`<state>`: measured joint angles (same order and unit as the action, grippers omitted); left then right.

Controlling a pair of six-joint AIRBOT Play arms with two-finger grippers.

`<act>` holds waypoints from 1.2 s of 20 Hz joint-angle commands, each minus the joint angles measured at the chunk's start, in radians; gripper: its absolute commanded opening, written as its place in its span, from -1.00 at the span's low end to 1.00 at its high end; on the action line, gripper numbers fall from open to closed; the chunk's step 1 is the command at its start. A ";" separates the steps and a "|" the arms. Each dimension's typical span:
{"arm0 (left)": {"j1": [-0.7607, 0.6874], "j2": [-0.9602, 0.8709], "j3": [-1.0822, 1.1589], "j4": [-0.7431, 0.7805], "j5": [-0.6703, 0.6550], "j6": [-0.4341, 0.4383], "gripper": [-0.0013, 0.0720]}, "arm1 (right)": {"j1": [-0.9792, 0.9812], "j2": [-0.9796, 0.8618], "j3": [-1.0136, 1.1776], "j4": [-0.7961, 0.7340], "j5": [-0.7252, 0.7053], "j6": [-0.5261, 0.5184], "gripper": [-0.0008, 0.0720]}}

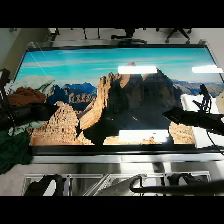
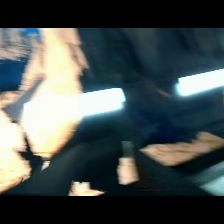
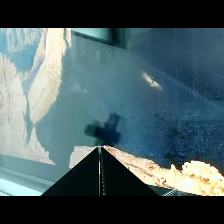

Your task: Fold the shirts.

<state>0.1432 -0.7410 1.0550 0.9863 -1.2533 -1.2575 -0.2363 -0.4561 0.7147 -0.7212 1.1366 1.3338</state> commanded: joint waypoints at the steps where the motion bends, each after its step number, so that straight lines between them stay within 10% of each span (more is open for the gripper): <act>1: 0.063 -0.184 0.161 0.288 0.033 0.000 0.93 | 0.001 0.001 0.000 0.000 0.000 0.000 -0.92; 19: 0.119 -1.479 0.978 0.569 0.499 0.064 0.93 | 0.001 0.001 0.000 0.001 0.000 0.000 -0.92; 20: 0.119 -1.480 0.955 0.592 0.525 0.064 0.74 | 0.001 0.001 0.000 0.000 0.000 0.000 -0.92; 22: 0.119 -1.477 0.952 0.627 0.523 0.064 -0.95 | 0.001 0.001 0.000 0.000 0.000 -0.003 -0.92; 24: 0.119 -1.472 1.005 0.615 0.482 0.058 -0.92 | 0.001 0.001 0.000 0.000 0.000 -0.003 -0.92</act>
<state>0.2630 -2.1963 2.0209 1.5730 -0.7654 -1.1950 -0.2363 -0.4561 0.7147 -0.7212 1.1362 1.3334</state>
